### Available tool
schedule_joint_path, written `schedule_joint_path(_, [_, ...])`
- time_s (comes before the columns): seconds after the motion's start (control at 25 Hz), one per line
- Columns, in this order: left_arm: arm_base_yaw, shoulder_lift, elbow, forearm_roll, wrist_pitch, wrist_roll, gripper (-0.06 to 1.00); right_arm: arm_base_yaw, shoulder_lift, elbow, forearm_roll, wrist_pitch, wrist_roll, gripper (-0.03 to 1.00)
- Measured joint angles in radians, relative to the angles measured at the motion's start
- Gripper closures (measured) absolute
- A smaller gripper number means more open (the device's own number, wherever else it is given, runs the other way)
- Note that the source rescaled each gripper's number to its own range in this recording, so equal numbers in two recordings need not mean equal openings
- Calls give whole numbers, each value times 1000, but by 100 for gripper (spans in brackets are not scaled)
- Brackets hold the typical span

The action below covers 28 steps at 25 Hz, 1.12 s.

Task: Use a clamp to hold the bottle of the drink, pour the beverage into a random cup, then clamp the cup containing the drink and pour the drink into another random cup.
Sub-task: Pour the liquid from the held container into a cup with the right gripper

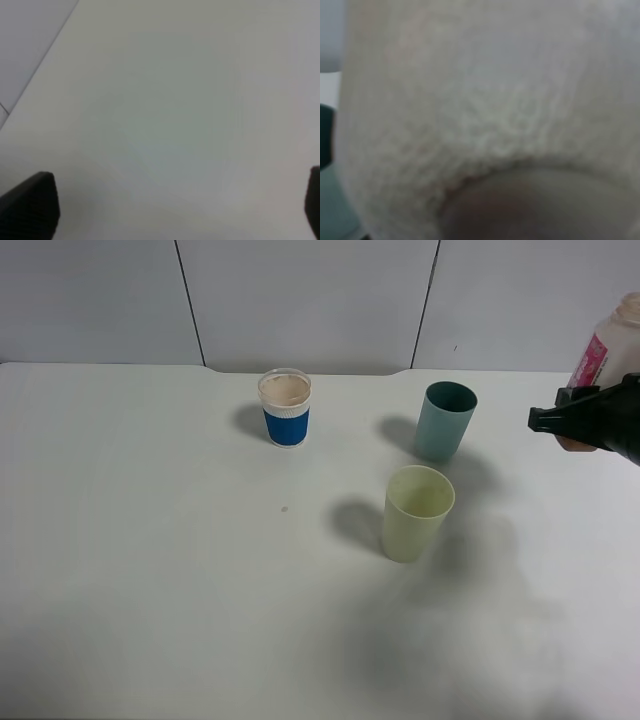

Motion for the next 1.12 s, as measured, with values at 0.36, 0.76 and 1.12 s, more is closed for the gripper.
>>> schedule_joint_path(0.36, [0,0,0,0,0,0,-6,140,0,-127,18,186,-75,95])
schedule_joint_path(0.76, [0,0,0,0,0,0,-6,232,1,-188,55,315,-159,95])
schedule_joint_path(1.12, [0,0,0,0,0,0,-6,233,1,-188,-31,427,-149,95])
